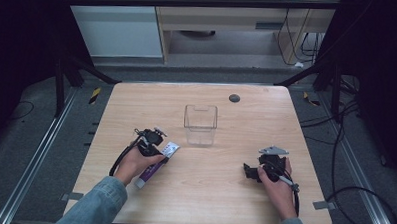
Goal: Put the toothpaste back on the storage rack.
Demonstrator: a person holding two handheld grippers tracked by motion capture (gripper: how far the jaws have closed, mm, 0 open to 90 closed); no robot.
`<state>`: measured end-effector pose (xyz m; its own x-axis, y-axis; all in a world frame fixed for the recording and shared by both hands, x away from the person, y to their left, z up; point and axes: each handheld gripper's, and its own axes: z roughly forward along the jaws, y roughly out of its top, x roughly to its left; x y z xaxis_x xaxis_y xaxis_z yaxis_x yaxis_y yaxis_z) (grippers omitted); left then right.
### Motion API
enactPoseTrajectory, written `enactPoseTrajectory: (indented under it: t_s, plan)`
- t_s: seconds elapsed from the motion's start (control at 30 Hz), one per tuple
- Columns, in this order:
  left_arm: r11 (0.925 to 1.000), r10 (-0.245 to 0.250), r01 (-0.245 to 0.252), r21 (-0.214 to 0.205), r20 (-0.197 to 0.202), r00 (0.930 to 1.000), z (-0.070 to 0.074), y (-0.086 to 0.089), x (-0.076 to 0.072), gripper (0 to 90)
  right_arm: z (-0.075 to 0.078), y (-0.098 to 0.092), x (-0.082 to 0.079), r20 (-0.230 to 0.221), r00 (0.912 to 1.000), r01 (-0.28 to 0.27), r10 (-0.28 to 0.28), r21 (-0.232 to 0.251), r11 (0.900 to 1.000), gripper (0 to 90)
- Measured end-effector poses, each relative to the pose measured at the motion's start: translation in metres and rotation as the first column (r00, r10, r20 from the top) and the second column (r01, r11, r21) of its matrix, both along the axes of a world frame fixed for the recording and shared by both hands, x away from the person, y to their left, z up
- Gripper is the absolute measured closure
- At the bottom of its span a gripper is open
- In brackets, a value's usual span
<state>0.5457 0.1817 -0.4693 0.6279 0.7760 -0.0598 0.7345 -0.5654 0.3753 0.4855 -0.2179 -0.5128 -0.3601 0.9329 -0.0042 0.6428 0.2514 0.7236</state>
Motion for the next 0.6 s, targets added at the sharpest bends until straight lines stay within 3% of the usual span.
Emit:
enactPoseTrajectory:
  t_s: [0.1, 0.6]
  plan:
    - [0.9999, -0.008, 0.008, 0.009, 0.019, 0.9998, 0.0000, -0.0029, -0.0011, 51.4, 0.0000, 0.0000, 0.0000, 0.000, 1.0000, 0.000, 0.000, 0.000, 1.0000, 0.3]
    - [0.9987, -0.034, 0.032, 0.038, 0.044, 0.9985, -0.0004, -0.0077, -0.0040, 54.5, 0.0000, 0.0000, 0.0000, 0.000, 1.0000, 0.000, 0.000, 0.000, 1.0000, 0.3]
